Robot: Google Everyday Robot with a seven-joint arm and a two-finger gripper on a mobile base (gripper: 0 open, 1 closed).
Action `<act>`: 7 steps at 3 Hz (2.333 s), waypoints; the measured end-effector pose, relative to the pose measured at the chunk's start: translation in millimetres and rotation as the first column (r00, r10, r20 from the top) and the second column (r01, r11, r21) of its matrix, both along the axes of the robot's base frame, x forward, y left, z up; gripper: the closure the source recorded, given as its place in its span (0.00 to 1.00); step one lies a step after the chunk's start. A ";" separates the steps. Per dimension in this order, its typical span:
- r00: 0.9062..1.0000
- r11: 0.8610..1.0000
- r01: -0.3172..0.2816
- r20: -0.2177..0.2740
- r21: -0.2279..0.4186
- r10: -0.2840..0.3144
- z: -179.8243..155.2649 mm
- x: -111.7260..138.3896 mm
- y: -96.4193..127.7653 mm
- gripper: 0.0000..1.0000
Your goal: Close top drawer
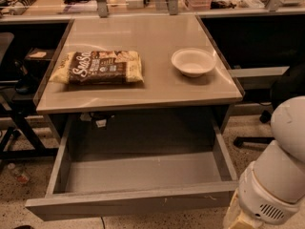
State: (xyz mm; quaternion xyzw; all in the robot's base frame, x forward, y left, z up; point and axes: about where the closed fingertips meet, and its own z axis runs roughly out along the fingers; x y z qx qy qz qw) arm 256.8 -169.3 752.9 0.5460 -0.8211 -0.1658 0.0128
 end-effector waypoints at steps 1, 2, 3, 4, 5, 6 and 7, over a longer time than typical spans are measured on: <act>0.999 0.999 0.031 -0.037 0.025 -0.030 -39.0 0.0 12.8 1.00; 0.998 0.998 0.056 -0.043 0.042 -0.054 -65.2 10.9 22.2 1.00; 0.996 0.996 0.082 -0.035 0.047 -0.080 -83.3 23.4 28.5 1.00; 0.994 0.994 0.105 0.007 0.041 -0.105 -92.1 55.7 35.9 1.00; 0.994 0.993 0.111 0.011 0.041 -0.111 -92.0 58.7 36.1 1.00; 0.994 0.993 0.111 0.011 0.041 -0.111 -92.0 58.7 36.1 0.81; 0.994 0.993 0.111 0.011 0.041 -0.111 -92.0 58.7 36.1 0.58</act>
Offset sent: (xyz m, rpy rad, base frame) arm 0.0251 0.0333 -0.0976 0.0696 0.0520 -0.0859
